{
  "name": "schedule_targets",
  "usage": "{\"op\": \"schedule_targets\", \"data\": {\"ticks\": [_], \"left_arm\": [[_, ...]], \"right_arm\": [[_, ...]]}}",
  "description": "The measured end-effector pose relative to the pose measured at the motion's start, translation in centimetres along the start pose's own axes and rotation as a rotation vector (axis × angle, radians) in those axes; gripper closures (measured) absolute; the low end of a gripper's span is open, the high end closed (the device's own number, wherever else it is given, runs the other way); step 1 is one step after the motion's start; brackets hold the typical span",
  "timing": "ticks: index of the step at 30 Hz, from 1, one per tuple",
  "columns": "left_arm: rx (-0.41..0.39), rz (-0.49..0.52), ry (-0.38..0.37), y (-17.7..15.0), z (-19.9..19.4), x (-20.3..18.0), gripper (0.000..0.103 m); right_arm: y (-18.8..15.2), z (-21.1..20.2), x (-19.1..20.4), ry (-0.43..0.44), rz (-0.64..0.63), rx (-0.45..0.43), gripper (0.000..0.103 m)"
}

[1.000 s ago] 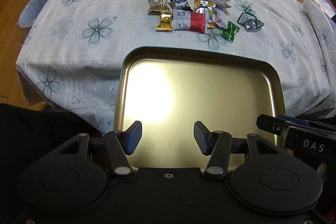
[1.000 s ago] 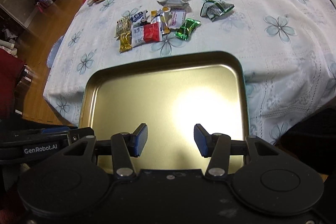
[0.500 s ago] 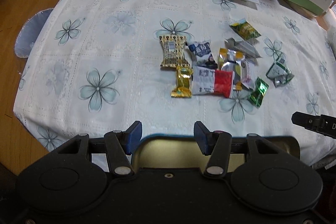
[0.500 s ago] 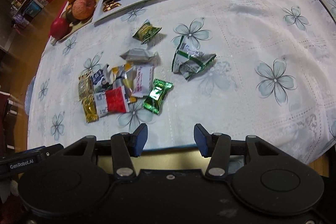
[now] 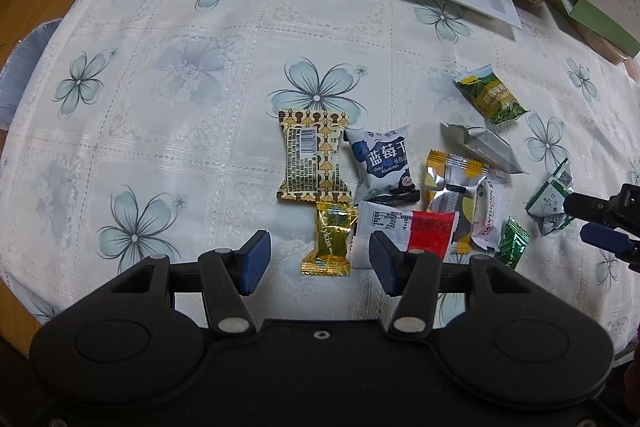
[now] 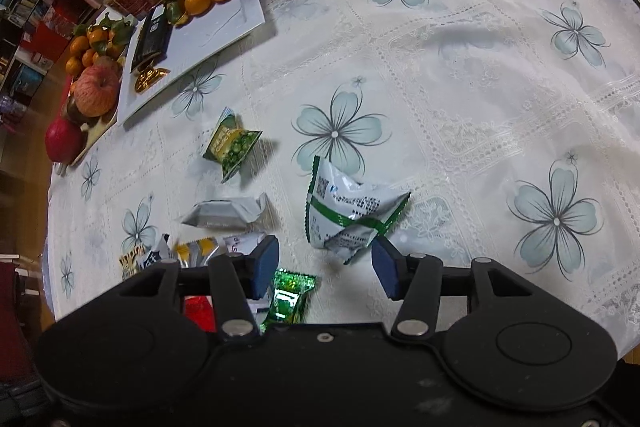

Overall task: Organize snacks
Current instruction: 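Reach the left tool to the gold candy while the right tool reaches the white-green bag, then close the left tool on the gold candy while the right tool grips the white-green bag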

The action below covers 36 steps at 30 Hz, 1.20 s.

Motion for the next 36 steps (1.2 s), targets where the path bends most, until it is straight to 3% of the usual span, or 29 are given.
{"op": "schedule_targets", "data": {"ticks": [15,26,28,31,33,36], "left_arm": [[0.065,-0.039,-0.02,0.0,3.2,-0.2,0.049],[0.058,-0.066,-0.034,0.4,3.9,0.0,0.065],[0.058,-0.057,-0.04,0.6,4.0,-0.2,0.077],[0.055,-0.046,-0.028,0.6,4.0,-0.3,0.079],[0.057,-0.046,-0.028,0.6,4.1,-0.4,0.079],[0.06,-0.052,-0.039,0.4,3.8,-0.3,0.079]], "right_arm": [[0.3,3.1,0.9,-0.063,-0.028,-0.001,0.046],[0.5,3.9,0.6,-0.085,-0.037,0.023,0.046],[0.6,3.9,0.6,-0.085,-0.034,0.024,0.046],[0.5,3.8,0.6,-0.087,-0.037,0.024,0.045],[0.5,3.8,0.6,-0.093,-0.04,0.023,0.053],[0.5,3.7,0.5,-0.084,-0.033,0.037,0.055]]}}
Point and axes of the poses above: each gripper's, at about its wrist camera, not at the fingertips, and z roughly the way its jaws point, x to its left, y to its top, the point moved 4 cm from there along z, roughly the way its jaws point, and after that the axes turned 11 degrees about z, right-handed, at the moved point
